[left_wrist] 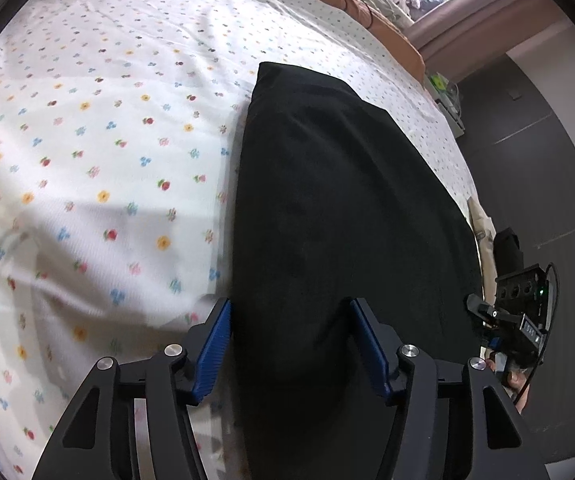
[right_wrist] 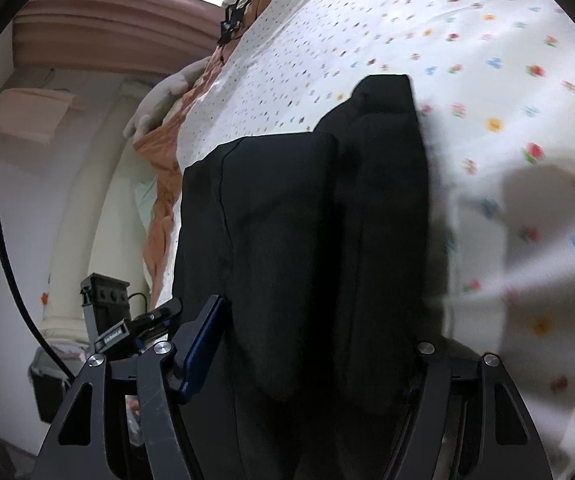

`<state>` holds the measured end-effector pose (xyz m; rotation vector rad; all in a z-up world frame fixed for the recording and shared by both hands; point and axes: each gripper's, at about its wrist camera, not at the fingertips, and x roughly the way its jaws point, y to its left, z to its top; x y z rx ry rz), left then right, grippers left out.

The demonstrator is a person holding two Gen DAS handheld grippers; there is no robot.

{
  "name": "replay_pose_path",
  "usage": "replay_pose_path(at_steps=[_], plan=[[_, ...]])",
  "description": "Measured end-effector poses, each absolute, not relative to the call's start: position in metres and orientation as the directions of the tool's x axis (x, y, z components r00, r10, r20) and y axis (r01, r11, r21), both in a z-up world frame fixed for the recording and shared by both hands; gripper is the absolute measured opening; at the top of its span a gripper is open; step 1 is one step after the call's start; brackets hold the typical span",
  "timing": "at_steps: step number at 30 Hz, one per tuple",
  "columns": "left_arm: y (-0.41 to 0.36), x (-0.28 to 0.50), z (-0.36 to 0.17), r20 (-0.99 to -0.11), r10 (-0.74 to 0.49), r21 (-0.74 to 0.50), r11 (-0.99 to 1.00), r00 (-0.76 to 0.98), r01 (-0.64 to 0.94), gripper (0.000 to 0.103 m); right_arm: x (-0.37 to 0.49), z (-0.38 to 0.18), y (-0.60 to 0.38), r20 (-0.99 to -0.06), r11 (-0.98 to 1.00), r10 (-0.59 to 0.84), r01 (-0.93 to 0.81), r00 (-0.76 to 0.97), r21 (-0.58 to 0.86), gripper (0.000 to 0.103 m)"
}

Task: Fold large clothes
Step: 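Lift the folded jacket with both tools and carry it toward the clothes stack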

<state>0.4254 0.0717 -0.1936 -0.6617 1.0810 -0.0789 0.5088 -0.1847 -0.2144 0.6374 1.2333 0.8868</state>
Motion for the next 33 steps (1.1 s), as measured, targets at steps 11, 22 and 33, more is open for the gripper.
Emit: replay_pose_path(at_steps=[11,22,33], plan=[[0.08,0.448,-0.206,-0.787,-0.361,-0.551,0.775,0.501,-0.308,0.059,0.503,-0.213,-0.183,-0.555,0.553,0.83,-0.208,0.056,0.807,0.037],[0.062,0.428,-0.162,-0.775,-0.305,-0.507,0.823,0.553,-0.258,0.03,0.474,-0.157,-0.18,-0.628,0.641,0.76,-0.345,0.167,0.685,0.02],[0.044,0.389,-0.103,-0.692,-0.304,-0.529,0.831,0.655,-0.173,0.024,0.42,-0.09,-0.199,-0.585,0.664,0.747,-0.408,0.316,0.627,0.017]])
